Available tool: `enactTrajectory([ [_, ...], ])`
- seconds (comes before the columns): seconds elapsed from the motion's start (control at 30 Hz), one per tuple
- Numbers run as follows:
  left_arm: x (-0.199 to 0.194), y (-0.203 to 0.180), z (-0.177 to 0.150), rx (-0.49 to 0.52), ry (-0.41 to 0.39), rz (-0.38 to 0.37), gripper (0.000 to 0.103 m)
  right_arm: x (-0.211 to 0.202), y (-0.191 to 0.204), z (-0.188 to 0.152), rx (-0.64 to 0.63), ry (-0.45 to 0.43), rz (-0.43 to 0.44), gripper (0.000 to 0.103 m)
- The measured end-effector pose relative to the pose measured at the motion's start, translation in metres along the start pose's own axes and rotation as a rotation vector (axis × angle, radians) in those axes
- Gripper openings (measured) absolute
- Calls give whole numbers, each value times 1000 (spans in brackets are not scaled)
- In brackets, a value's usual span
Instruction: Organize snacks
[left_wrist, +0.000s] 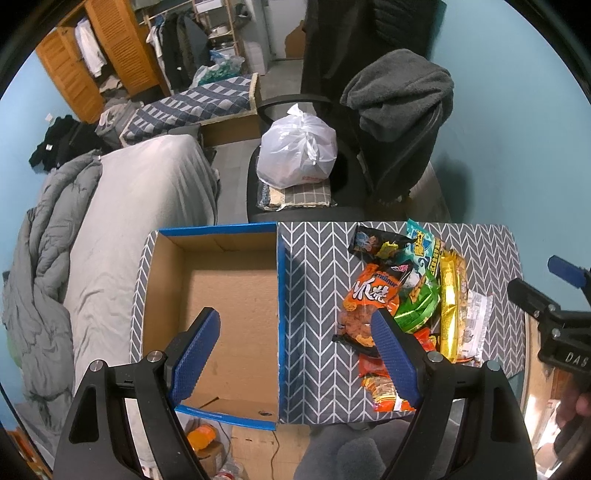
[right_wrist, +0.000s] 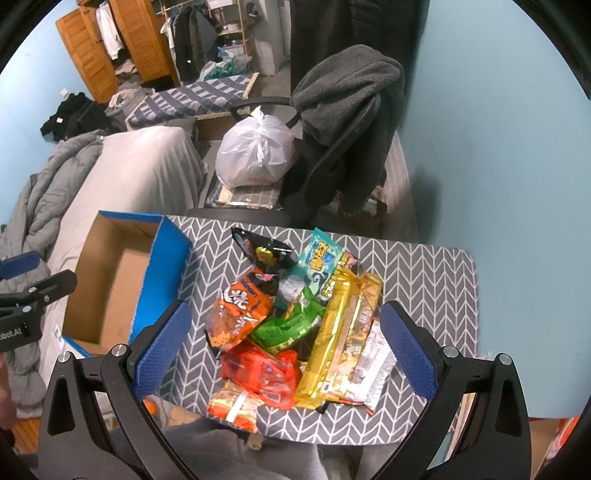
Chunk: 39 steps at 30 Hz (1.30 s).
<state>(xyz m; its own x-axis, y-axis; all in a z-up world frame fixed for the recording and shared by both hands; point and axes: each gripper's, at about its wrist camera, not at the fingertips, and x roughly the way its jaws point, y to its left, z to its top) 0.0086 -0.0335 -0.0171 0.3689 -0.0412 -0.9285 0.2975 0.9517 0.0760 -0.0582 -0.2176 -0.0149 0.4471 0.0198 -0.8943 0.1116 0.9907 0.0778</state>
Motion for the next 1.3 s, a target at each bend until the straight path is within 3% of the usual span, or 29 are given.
enactTrajectory([
  [0.47,42,-21,12,111,64,-44,85,28,-47,-6,44,73,-8,101],
  [0.87,92,-42,12,172,135,-70,85,90,-68,-28,48,181,-35,100],
  [1.3,144,-75,0,246,209,-76,85,158,-69,-70,82,293,-19,90],
])
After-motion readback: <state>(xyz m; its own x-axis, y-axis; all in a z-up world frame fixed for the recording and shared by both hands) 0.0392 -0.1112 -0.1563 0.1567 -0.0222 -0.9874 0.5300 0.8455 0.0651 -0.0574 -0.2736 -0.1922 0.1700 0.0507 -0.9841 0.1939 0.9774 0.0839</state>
